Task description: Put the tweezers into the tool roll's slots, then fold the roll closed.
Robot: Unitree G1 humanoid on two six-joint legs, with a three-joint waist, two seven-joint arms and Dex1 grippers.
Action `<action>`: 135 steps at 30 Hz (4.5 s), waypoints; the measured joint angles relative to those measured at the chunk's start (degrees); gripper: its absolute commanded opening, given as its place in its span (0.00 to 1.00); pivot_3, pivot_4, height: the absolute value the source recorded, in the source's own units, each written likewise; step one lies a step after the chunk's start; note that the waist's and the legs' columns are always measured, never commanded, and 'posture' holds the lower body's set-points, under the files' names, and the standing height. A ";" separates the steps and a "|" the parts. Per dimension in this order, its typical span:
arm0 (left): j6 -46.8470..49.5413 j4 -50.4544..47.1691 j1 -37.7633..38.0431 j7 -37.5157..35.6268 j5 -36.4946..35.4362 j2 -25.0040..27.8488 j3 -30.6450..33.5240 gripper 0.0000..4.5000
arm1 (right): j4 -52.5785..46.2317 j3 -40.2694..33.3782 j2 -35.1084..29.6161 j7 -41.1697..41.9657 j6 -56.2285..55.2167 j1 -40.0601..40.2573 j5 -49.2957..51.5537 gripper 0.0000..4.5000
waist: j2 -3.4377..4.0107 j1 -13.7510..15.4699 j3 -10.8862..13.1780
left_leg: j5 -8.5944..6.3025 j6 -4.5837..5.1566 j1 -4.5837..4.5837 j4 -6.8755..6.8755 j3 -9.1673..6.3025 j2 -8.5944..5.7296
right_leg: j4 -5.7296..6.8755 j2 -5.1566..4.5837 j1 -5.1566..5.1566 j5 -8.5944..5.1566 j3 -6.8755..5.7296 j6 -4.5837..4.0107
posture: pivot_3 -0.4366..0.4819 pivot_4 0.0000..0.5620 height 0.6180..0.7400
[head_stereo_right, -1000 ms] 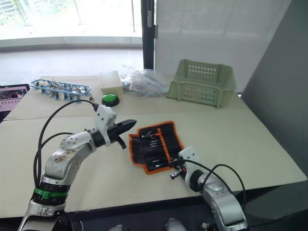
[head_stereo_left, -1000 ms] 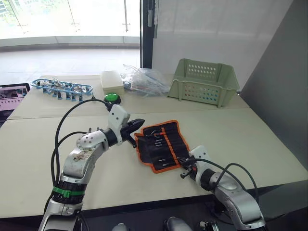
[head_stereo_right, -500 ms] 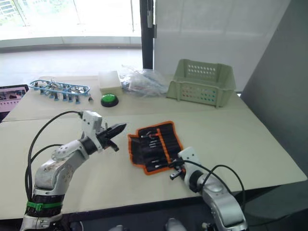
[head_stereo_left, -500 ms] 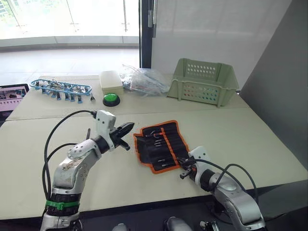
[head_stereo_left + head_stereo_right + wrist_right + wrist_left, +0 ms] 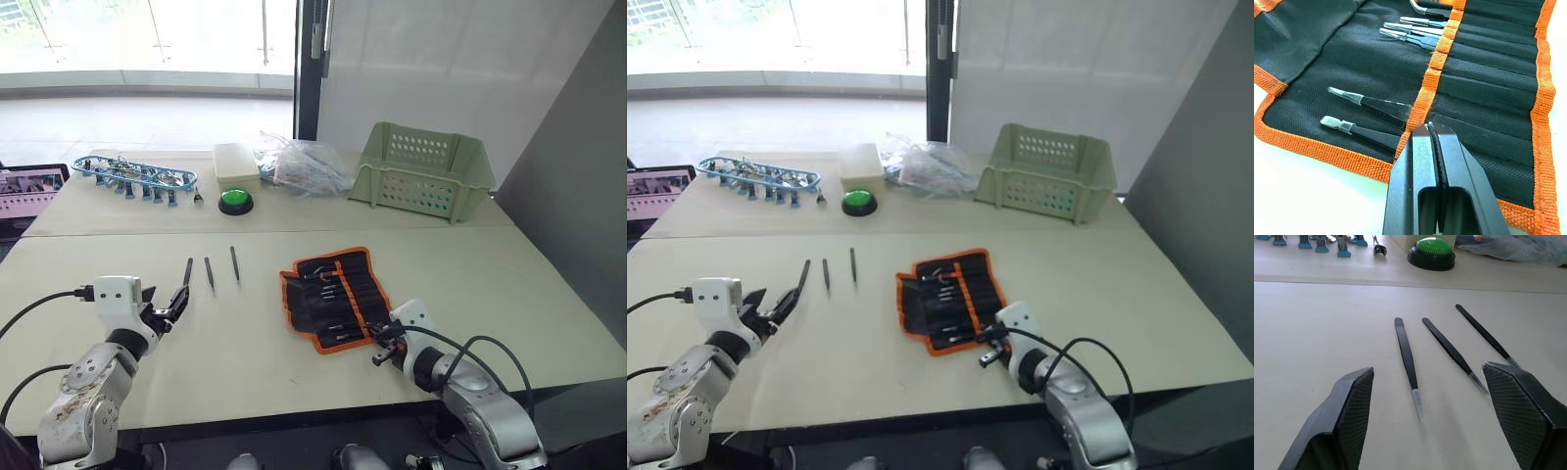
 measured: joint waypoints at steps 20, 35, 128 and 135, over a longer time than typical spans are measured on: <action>0.16 16.06 -11.01 3.25 8.93 1.05 -6.52 0.14 | -1.09 -0.62 0.02 -1.45 0.09 1.23 0.09 0.00 | 0.42 0.72 -0.26 | 0.00 0.00 0.12 -0.02 0.19 -0.09 | -0.09 -0.09 0.04 0.37 -0.04 0.15 | 0.48 0.27 0.87; -7.99 16.52 -14.49 -0.32 11.83 4.06 -8.58 0.01 | -1.28 -0.47 0.27 -1.41 0.09 1.16 0.44 0.00 | 0.06 0.82 -0.13 | 0.01 0.02 -0.19 -0.01 0.20 -0.01 | -0.01 0.03 -0.04 0.48 -0.06 0.15 | 0.48 0.27 0.87; 0.14 32.49 -54.07 -53.94 33.44 5.36 -57.66 0.01 | -3.33 1.90 5.09 -7.36 0.81 2.27 -0.30 0.00 | 0.01 -0.70 -0.14 | 0.31 0.53 -0.10 0.22 0.02 0.04 | 0.82 0.59 -0.07 0.38 0.28 0.10 | 0.48 0.27 0.87; -3.69 38.02 -54.42 -49.46 34.77 -1.69 -57.19 0.01 | -3.65 2.41 4.67 -7.46 0.82 2.25 -1.33 0.00 | 0.06 -0.51 -0.17 | 0.31 0.53 -0.12 0.27 -0.08 0.05 | 0.89 0.67 -0.07 0.46 0.29 0.24 | 0.48 0.27 0.87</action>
